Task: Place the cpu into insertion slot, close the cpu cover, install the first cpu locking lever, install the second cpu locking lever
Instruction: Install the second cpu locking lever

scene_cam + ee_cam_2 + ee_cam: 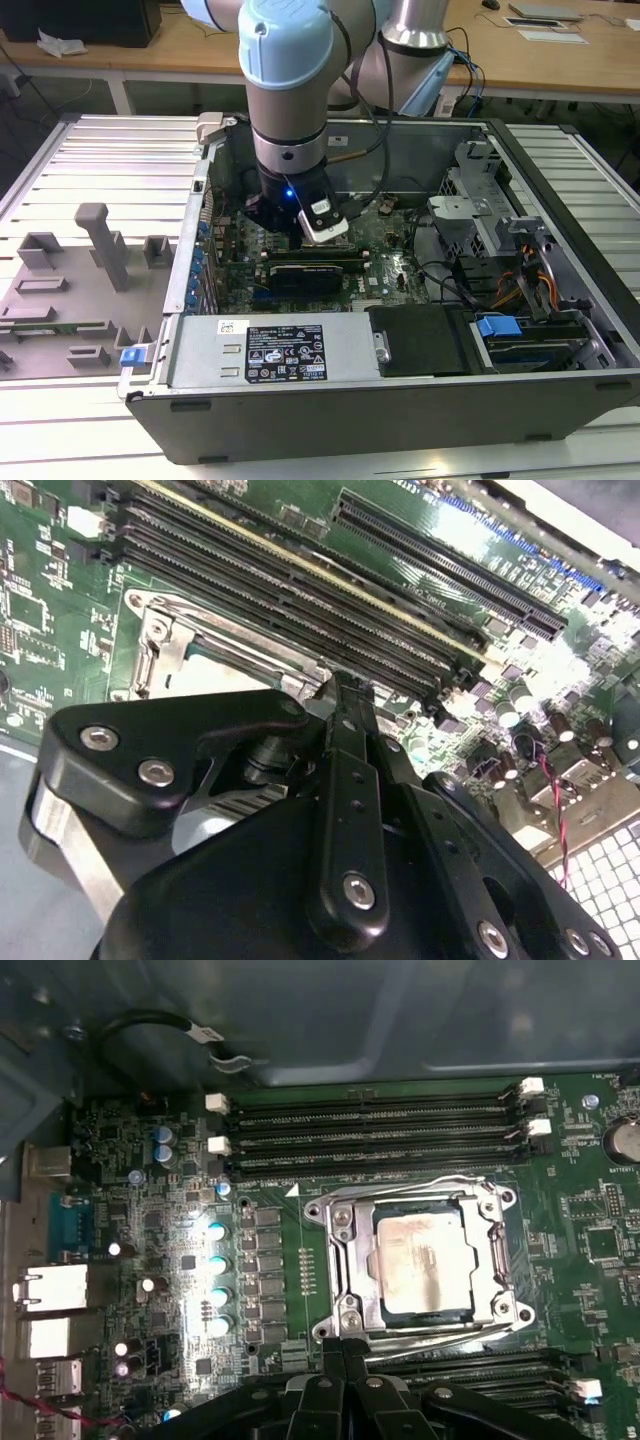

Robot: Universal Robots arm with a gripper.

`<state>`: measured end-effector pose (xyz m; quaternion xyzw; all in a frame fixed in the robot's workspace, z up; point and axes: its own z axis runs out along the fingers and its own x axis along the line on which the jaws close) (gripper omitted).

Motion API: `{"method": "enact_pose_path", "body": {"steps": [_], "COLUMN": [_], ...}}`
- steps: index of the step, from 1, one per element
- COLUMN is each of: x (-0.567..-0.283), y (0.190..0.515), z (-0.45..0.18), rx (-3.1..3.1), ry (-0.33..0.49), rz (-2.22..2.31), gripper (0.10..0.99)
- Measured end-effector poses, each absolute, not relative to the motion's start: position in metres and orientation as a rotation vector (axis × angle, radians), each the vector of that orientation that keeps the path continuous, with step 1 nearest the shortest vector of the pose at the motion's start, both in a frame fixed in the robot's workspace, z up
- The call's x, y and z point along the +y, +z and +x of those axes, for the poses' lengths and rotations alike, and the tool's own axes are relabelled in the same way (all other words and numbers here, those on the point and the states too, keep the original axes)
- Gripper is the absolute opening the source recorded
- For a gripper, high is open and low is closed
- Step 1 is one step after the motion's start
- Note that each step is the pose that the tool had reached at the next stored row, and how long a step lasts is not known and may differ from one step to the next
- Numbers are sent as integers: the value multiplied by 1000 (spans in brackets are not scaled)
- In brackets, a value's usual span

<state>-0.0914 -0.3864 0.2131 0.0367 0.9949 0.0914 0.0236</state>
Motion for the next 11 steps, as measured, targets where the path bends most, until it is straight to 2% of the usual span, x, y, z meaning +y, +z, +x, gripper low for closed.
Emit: {"method": "enact_pose_path", "body": {"steps": [11], "x": [-393], "y": [209], "z": [-92], "rx": [3077], "ry": [296], "rz": [120], "gripper": [106]}}
